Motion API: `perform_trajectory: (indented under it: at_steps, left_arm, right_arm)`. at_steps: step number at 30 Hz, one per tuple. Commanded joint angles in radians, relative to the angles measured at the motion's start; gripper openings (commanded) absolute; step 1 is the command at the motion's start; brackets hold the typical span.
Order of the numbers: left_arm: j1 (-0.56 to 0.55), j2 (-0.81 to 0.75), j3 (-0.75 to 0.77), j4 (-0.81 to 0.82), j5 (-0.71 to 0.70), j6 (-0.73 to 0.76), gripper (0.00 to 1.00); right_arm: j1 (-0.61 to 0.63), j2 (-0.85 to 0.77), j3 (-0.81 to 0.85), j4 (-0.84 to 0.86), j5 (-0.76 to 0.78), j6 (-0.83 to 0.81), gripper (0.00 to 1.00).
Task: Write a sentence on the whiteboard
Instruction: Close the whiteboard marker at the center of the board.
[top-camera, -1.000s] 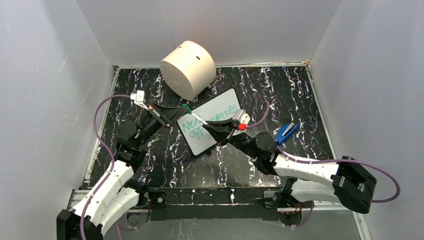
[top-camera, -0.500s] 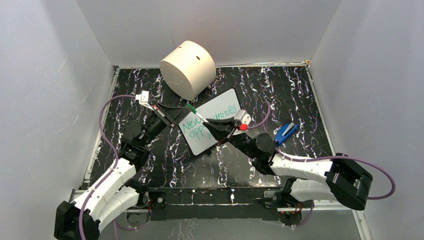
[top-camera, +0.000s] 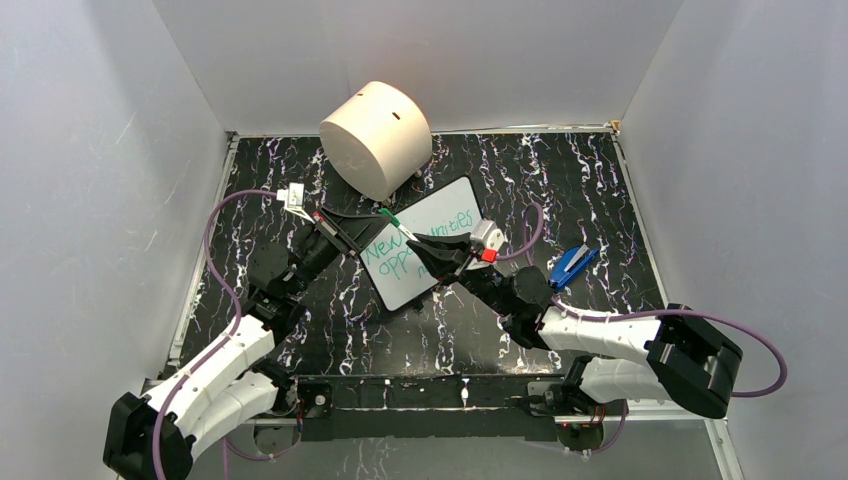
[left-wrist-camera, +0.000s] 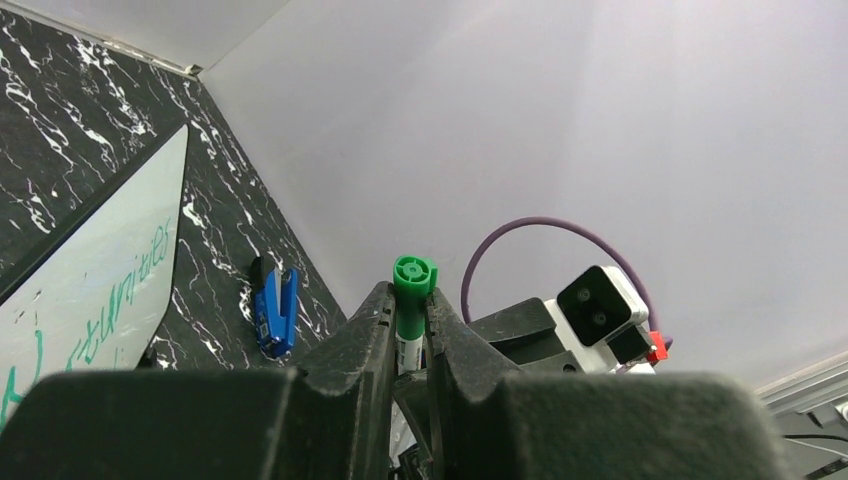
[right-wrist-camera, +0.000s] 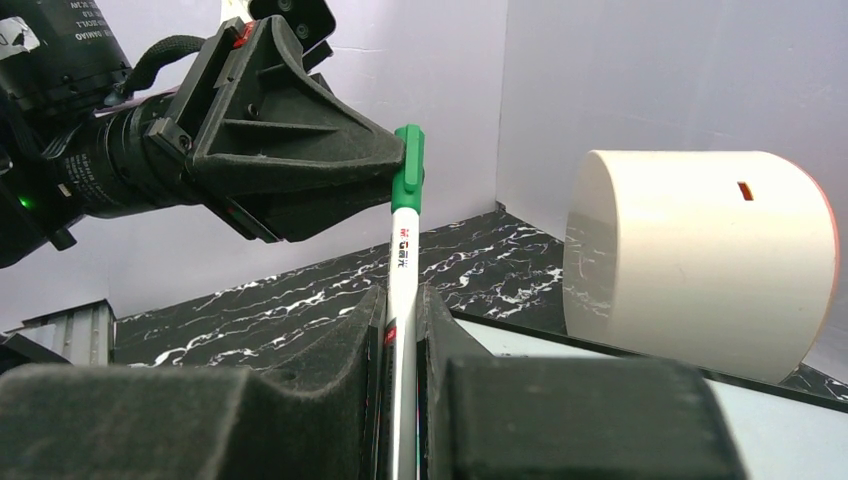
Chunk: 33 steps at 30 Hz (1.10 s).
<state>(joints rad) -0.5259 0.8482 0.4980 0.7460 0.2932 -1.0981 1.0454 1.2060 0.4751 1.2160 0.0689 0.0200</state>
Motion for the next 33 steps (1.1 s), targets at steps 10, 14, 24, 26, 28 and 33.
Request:
perform_trajectory:
  at_steps: [10, 14, 24, 26, 28, 33]
  left_arm:
    - [-0.138, -0.007, -0.004, -0.013, 0.076, 0.118, 0.00]
    - [-0.136, -0.062, 0.063, -0.187, -0.008, 0.200, 0.13]
    - [-0.136, -0.087, 0.176, -0.338, -0.112, 0.282, 0.53]
    - [-0.136, -0.080, 0.187, -0.334, -0.119, 0.285, 0.57]
    - [-0.137, -0.059, 0.204, -0.329, -0.114, 0.289, 0.58]
    - [-0.137, -0.009, 0.242, -0.290, -0.102, 0.294, 0.58]
  right_arm:
    - [-0.007, -0.007, 0.030, 0.166, -0.011, 0.079, 0.00]
    - [-0.008, -0.048, -0.013, 0.130, 0.021, 0.072, 0.00]
    - [-0.008, -0.110, -0.061, 0.068, 0.049, 0.055, 0.00]
    - [-0.007, -0.116, -0.064, 0.064, 0.050, 0.056, 0.00]
    - [-0.006, -0.118, -0.063, 0.057, 0.045, 0.055, 0.00]
    - [-0.007, -0.117, -0.061, 0.047, 0.028, 0.067, 0.00]
